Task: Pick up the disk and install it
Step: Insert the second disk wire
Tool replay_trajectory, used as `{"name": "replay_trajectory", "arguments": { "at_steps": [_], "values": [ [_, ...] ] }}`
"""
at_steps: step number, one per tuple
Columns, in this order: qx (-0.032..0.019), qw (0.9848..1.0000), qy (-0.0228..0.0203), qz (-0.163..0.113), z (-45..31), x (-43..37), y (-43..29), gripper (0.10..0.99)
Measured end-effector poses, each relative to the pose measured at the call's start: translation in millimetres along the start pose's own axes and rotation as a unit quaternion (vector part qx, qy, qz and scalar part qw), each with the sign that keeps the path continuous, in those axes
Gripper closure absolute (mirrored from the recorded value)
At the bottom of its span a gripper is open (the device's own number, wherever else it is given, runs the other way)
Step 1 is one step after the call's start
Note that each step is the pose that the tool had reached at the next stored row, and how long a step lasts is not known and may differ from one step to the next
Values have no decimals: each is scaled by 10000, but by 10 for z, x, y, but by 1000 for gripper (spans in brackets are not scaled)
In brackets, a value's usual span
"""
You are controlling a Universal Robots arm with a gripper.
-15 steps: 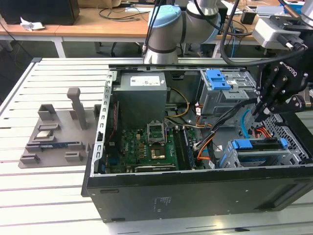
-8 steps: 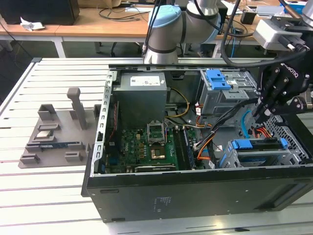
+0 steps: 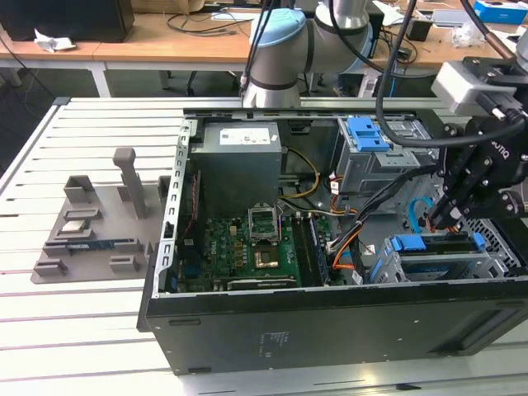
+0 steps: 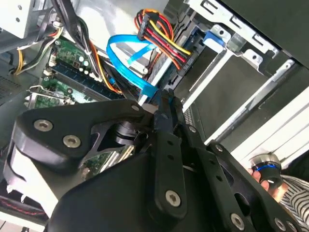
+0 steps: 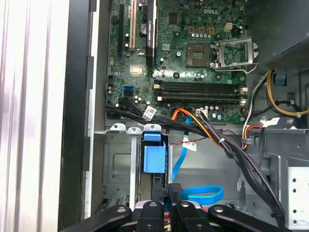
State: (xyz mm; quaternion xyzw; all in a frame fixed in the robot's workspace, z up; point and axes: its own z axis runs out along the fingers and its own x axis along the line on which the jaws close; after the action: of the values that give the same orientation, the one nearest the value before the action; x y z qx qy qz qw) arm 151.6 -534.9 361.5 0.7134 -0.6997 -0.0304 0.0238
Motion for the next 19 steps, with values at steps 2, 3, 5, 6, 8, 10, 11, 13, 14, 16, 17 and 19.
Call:
{"name": "replay_trajectory", "arguments": {
  "at_steps": [2, 3, 5, 6, 8, 10, 11, 13, 14, 16, 17, 19],
  "values": [
    [0, 10000, 2, 1, 50, 1, -16, 925],
    [0, 10000, 4, 1, 65, 1, -19, 925],
    [0, 10000, 6, 1, 92, 2, -28, 925],
    [0, 10000, 8, 0, 101, 2, -33, 925],
    [0, 10000, 7, 1, 113, 2, -41, 925],
    [0, 10000, 9, 1, 122, 2, -50, 925],
    [0, 10000, 9, 1, 126, 2, -53, 925],
    [0, 10000, 11, 1, 138, 3, -64, 925],
    [0, 10000, 11, 2, 142, 3, -66, 925],
    [0, 10000, 17, 2, 148, 3, -72, 925],
    [0, 10000, 24, 2, 152, 5, -73, 925],
    [-1, 10000, 32, 3, 164, 8, -75, 925]
  ]
}}
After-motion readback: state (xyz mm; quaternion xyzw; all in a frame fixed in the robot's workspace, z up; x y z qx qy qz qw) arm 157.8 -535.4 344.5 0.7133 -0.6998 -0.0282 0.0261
